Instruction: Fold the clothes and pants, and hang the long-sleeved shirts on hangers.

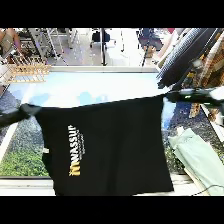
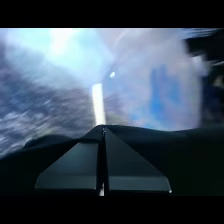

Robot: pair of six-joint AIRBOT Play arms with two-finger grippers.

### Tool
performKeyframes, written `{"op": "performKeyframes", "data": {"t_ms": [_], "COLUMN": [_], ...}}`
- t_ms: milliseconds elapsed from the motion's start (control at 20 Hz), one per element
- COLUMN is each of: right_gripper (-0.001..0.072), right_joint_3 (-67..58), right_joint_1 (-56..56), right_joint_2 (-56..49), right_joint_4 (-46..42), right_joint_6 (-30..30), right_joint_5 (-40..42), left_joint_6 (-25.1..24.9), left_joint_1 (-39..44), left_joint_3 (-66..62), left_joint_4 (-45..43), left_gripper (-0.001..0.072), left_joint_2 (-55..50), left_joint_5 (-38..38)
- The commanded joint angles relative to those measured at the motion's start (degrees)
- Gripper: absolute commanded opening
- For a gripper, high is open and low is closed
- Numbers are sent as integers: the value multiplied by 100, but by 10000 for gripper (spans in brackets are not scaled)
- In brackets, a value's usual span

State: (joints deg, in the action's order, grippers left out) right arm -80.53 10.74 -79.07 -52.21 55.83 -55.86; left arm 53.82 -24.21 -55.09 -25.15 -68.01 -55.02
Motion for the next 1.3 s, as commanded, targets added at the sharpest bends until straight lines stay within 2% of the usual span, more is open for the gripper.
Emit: {"op": "performKeyframes", "data": {"t_ms": [0,100,200,350,450,550,700,750,800,850,900,950,1050,1250], "right_gripper": [12,12,12,12,12,12,14,43,308,594,542,505,506,506], "right_joint_3": [201,-31,-144,-229,-225,-225,-214,-214,-221,-221,-221,-205,-74,739], "right_joint_1": [-525,-695,-728,-568,-389,-269,-223,-223,-223,-212,-155,-33,367,1152], "right_joint_2": [-1397,-1770,-1849,-1845,-1858,-1860,-1869,-1869,-1869,-1862,-1860,-1860,-1856,-1856], "right_joint_4": [-243,-243,-243,-409,-767,-1185,-1552,-1547,-1512,-1552,-1585,-1519,-1202,-688], "right_joint_6": [-44,-39,-26,28,164,273,367,367,415,444,564,651,560,101], "right_joint_5": [2240,2557,2393,1290,358,-404,-776,-710,-702,-796,-979,-1244,-2024,-3126], "left_joint_6": [-369,-315,-212,105,457,560,623,621,649,946,1318,1513,1808,2214], "left_joint_1": [343,341,326,219,125,127,203,234,243,232,188,149,151,459], "left_joint_3": [-175,-929,-1436,-1580,-1578,-1499,-1248,-1189,-1185,-1187,-1185,-1172,-868,1012], "left_joint_4": [-223,-229,-330,-1115,-1867,-2459,-2734,-2828,-2938,-2957,-3001,-3086,-3351,-3316], "left_gripper": [3,3,3,2,2,2,2,11,144,411,477,475,402,421], "left_joint_2": [-1718,-2380,-2632,-2518,-2505,-2505,-2505,-2505,-2505,-2498,-2474,-2398,-1915,-26], "left_joint_5": [734,195,-310,-1211,-2031,-2732,-3156,-3123,-3095,-3119,-3230,-3309,-3119,-2345]}}
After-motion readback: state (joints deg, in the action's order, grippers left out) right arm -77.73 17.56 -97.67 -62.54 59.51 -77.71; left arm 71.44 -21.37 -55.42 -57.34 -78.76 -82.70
